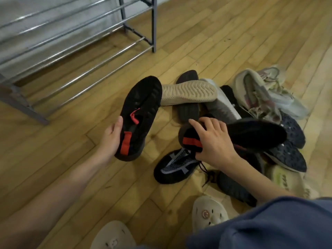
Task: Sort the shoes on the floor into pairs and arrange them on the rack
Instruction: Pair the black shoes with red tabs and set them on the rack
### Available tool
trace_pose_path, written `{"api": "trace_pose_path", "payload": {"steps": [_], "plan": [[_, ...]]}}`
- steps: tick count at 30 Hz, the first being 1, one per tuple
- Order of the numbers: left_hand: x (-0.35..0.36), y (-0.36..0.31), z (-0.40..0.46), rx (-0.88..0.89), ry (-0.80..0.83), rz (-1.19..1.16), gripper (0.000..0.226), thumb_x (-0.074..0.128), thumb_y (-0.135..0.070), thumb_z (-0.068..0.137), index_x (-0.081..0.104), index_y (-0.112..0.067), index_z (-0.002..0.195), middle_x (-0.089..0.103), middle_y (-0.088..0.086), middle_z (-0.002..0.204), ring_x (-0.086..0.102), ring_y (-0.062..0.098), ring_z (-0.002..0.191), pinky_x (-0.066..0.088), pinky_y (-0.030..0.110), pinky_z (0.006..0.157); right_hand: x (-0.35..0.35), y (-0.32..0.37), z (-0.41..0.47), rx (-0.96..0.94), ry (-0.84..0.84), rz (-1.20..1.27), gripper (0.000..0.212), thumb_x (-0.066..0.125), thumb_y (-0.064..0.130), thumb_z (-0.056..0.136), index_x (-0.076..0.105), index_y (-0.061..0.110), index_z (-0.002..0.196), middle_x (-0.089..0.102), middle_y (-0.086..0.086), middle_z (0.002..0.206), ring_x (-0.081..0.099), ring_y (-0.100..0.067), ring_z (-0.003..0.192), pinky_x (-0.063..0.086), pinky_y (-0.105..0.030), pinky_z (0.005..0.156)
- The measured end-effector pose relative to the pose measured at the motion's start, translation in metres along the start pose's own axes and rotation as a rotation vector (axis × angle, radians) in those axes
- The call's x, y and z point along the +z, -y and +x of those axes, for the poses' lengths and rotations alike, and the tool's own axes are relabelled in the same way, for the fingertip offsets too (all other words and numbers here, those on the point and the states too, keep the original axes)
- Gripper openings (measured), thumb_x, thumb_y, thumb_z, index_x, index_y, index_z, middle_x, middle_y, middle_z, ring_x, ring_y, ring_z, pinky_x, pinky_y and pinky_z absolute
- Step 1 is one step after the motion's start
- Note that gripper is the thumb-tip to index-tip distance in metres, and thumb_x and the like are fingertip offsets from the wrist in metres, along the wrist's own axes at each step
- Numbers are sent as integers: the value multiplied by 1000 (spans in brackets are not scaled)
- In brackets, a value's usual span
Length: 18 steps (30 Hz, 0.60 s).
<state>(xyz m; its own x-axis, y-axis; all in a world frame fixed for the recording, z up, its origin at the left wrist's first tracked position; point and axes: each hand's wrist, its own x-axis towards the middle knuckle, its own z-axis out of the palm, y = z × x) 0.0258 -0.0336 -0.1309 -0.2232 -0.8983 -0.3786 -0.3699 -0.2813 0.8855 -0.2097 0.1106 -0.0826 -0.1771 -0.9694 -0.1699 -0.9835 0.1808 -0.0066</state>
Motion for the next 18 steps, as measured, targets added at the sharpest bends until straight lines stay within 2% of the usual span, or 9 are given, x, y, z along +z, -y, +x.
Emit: {"api": "trace_pose_path", "payload": {"steps": [2, 3, 5, 6, 8, 11, 13, 15, 18], "plan": [[-24, 2, 3, -43, -66, -4, 56, 32, -54, 97, 60, -12, 121, 61, 2, 111, 58, 20, 108, 44, 33, 91, -12, 23, 29, -189, -6, -107, 97, 79, 31, 69, 24, 22, 149, 34, -13, 148, 29, -32, 139, 19, -44, 116], [-38, 6, 6, -72, -83, -19, 57, 33, -57, 95, 63, -12, 115, 63, 3, 109, 59, 21, 105, 44, 34, 90, -16, 34, 44, -273, -18, -164, 97, 79, 27, 69, 24, 21, 149, 34, -14, 148, 29, -33, 139, 17, -45, 117], [-66, 14, 13, -129, -116, -81, 63, 42, -72, 83, 65, -16, 100, 68, 6, 109, 63, 24, 104, 47, 40, 96, -22, 55, 78, -437, -29, -285, 98, 78, 24, 71, 20, 20, 150, 30, -16, 150, 26, -34, 141, 14, -47, 118], [-78, 18, 16, -162, -149, -121, 66, 47, -75, 77, 65, -16, 102, 68, 7, 113, 63, 26, 107, 46, 45, 100, -23, 63, 95, -519, -25, -347, 97, 76, 24, 74, 17, 19, 150, 27, -18, 152, 24, -35, 142, 13, -48, 118], [-96, 22, 23, -193, -229, -216, 61, 52, -61, 86, 60, -11, 120, 64, 7, 120, 59, 26, 112, 43, 46, 104, -21, 79, 130, -671, -24, -475, 95, 74, 26, 78, 13, 18, 151, 23, -20, 153, 21, -35, 143, 14, -49, 119], [-109, 28, 38, -188, -328, -292, 49, 48, -39, 97, 53, -4, 130, 60, 5, 118, 56, 21, 108, 45, 36, 92, -14, 96, 181, -848, -42, -646, 95, 71, 28, 82, 8, 19, 152, 19, -20, 156, 18, -34, 145, 10, -48, 120], [-114, 30, 50, -171, -397, -328, 47, 46, -41, 97, 53, -6, 130, 60, 6, 121, 56, 21, 107, 46, 35, 87, -9, 107, 212, -945, -62, -698, 89, 67, 24, 86, 9, 19, 153, 20, -20, 156, 18, -33, 146, 9, -48, 121], [-123, 31, 66, -163, -485, -381, 46, 46, -44, 96, 55, -8, 123, 61, 10, 122, 57, 24, 107, 49, 40, 88, -9, 121, 243, -1022, -114, -722, 86, 66, 20, 86, 13, 18, 153, 24, -20, 155, 22, -34, 145, 11, -48, 121], [-136, 29, 92, -163, -585, -437, 40, 46, -46, 95, 52, -11, 114, 60, 8, 118, 58, 25, 105, 50, 40, 83, -10, 145, 283, -1110, -153, -769, 88, 68, 18, 83, 14, 17, 153, 28, -20, 152, 25, -35, 143, 10, -46, 120]]}}
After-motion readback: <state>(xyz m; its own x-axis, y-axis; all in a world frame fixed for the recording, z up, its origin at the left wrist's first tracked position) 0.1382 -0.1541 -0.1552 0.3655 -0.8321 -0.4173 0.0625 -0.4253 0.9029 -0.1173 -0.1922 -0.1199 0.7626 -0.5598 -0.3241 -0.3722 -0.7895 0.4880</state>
